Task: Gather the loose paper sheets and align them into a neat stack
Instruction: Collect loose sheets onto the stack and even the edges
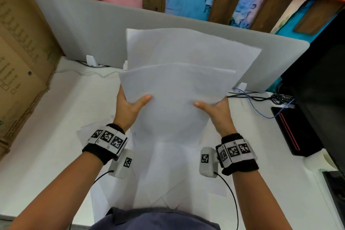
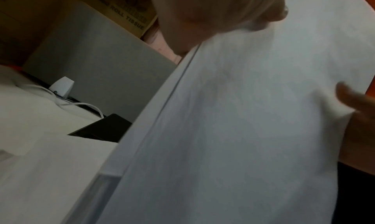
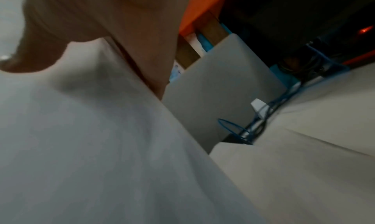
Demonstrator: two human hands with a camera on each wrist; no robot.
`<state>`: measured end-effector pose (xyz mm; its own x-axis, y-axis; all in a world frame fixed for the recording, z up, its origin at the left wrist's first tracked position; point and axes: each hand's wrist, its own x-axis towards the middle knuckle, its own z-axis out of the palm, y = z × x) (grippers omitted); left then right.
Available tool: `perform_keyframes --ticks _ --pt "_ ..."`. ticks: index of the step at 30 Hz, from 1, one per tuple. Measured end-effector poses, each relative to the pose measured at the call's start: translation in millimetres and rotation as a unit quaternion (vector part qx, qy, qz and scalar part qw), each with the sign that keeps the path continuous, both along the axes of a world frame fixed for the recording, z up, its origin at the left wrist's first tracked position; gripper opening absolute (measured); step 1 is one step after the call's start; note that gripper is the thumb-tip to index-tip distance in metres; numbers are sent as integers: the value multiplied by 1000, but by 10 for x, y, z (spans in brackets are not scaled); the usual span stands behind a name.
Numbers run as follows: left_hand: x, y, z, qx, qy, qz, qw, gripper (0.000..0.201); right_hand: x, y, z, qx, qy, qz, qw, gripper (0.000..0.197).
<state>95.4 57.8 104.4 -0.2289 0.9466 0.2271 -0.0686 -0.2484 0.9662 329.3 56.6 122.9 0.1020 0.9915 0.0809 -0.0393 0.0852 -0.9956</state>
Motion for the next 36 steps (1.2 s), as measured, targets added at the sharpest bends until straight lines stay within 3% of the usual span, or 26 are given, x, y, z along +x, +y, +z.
perform_keyframes --ticks 3,7,12,13,15,17,19,23,26,28,31,34,36 --pt "-19 3 75 21 -6 -11 1000 59 40 35 69 12 17 1 1000 90" --pt "-20 -19 83 35 -7 -29 999 58 93 18 120 26 17 13 999 83" --pt "5 20 -16 -27 -12 -10 1000 71 49 32 20 -21 -4 8 1000 76" --pt "9 27 -43 -46 -12 -11 999 73 23 28 -49 -41 -23 12 999 67" --pt "42 10 -82 -76 -14 -3 997 60 -34 -14 -177 -75 -50 6 996 36" --pt "97 -36 -21 -79 -17 6 997 41 -61 -49 -187 -81 -44 -27 995 27" --pt "133 -57 100 -60 -36 11 997 34 -23 -55 -103 -58 -22 -53 997 27" --pt "125 -41 145 -25 -77 4 997 44 154 -109 -153 -52 -27 -23 998 35" --pt "195 -58 -183 -59 -31 -35 997 41 200 -203 -476 -128 -64 11 990 51" --pt "227 -75 -445 -111 31 -52 992 39 185 -225 -609 -139 -89 7 986 46" --pt "85 -93 -847 -190 211 -117 952 49 270 -188 -562 -107 -93 -60 988 31" --pt "-204 -198 -1211 -327 418 -88 843 78 524 -165 -417 -77 -117 -97 985 28" --pt "-334 -300 -1328 -408 470 -22 782 96 699 -171 -319 -68 -115 -127 983 17"
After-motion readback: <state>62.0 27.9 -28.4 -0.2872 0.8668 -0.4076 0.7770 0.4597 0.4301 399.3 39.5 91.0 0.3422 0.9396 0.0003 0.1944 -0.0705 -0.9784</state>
